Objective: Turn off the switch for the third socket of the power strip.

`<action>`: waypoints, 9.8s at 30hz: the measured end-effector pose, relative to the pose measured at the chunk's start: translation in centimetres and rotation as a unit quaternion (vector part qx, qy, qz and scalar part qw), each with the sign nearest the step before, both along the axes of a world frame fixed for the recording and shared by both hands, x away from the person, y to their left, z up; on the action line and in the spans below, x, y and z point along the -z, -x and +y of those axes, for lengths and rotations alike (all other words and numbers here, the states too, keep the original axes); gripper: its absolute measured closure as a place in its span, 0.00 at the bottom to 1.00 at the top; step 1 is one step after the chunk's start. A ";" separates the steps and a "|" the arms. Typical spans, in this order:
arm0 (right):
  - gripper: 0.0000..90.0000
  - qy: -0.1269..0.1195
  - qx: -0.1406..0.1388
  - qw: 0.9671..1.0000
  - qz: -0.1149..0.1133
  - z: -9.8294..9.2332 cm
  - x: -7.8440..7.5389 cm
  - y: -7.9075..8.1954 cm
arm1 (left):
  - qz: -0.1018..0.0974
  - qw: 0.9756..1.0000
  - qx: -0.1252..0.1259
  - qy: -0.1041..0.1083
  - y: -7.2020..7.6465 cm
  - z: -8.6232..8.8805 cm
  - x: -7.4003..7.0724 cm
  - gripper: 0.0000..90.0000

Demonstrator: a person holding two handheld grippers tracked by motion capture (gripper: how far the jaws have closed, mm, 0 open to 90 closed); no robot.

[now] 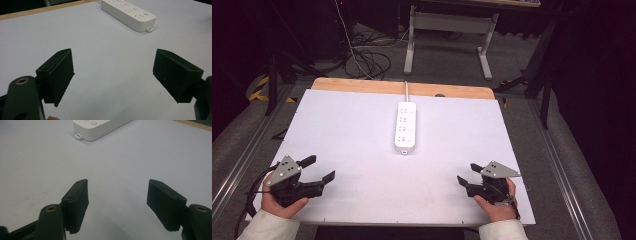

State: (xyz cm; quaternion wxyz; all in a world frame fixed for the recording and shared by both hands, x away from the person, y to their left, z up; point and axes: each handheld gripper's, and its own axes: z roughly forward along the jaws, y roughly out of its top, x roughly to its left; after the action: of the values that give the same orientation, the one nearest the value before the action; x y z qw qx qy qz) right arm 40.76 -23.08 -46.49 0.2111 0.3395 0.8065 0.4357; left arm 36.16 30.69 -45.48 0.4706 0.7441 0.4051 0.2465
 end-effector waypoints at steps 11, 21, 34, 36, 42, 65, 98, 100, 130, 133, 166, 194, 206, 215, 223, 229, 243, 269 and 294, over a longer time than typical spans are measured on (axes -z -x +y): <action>0.43 0.021 -0.020 1.000 0.007 1.2 -1.5 -0.5 | 0.001 1.000 -0.002 -0.005 0.0 0.0 0.0 0.20; 0.44 0.019 -0.041 0.999 0.005 2.1 -3.8 -1.6 | -0.001 1.000 0.005 -0.004 0.1 -0.1 0.0 0.20; 0.47 0.008 -0.046 0.999 0.016 2.6 -6.2 -3.4 | -0.002 1.000 0.006 -0.005 0.1 -0.1 0.0 0.20; 0.47 0.008 -0.046 0.999 0.015 2.7 -6.7 -3.8 | -0.001 1.000 0.007 -0.005 0.1 -0.1 0.0 0.20; 0.49 0.037 -0.051 0.998 0.003 3.6 -7.7 -4.6 | -0.003 1.000 0.007 -0.005 0.1 -0.1 0.1 0.20; 0.93 0.029 -0.100 0.994 0.009 6.0 -9.8 -7.4 | -0.004 1.000 0.005 -0.010 0.1 -0.1 0.0 0.20; 1.00 -0.003 -0.090 0.996 0.019 13.6 -6.6 -14.7 | -0.002 1.000 -0.004 -0.009 0.3 0.4 0.1 0.20; 1.00 -0.001 -0.088 0.996 0.019 14.0 -6.1 -15.1 | -0.001 1.000 -0.004 -0.011 0.3 0.4 0.1 0.20; 1.00 0.019 -0.076 0.997 0.023 16.2 -2.3 -17.7 | 0.002 1.000 -0.003 -0.006 0.1 0.3 0.2 0.20; 1.00 0.016 -0.075 0.997 0.032 16.3 -2.0 -17.8 | 0.002 1.000 -0.002 -0.006 0.1 0.4 0.2 0.20; 1.00 0.027 -0.053 0.996 0.060 17.0 -0.5 -18.2 | 0.004 1.000 0.000 -0.012 0.0 0.4 0.2 0.20; 1.00 0.038 -0.027 0.997 0.055 17.5 -0.2 -17.6 | 0.008 1.000 0.001 -0.010 0.0 0.2 0.3 0.20; 1.00 0.058 -0.021 0.997 0.050 18.0 -0.4 -17.4 | 0.007 1.000 0.002 -0.013 0.0 0.2 0.3 0.20; 1.00 0.055 -0.018 0.997 0.059 18.0 -0.4 -17.5 | 0.008 1.000 0.002 -0.012 0.0 0.2 0.3 0.20; 1.00 0.070 -0.012 0.996 0.055 18.4 -0.5 -17.4 | 0.008 1.000 0.004 -0.015 -0.1 0.1 0.3 0.20; 1.00 0.065 -0.030 0.996 0.051 18.6 -1.1 -17.1 | 0.009 1.000 0.002 -0.011 -0.1 0.2 0.2 0.20; 1.00 0.016 -0.045 0.999 0.011 17.4 -5.0 -15.3 | 0.007 1.000 0.001 -0.010 -0.1 0.1 0.3 0.20; 0.69 -0.013 -0.055 0.998 -0.014 15.9 -7.6 -13.5 | 0.008 1.000 0.001 -0.012 -0.1 0.2 0.3 0.20; 0.43 -0.052 -0.071 0.996 -0.006 8.5 -9.3 -6.4 | 0.005 1.000 0.003 -0.007 0.3 -0.3 -0.1 0.20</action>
State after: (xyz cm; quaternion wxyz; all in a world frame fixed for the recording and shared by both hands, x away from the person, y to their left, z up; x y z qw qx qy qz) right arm 47.11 -14.55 -37.22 0.1663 0.2890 0.8037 0.4928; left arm 35.91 30.44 -45.38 0.4643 0.7496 0.4037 0.2440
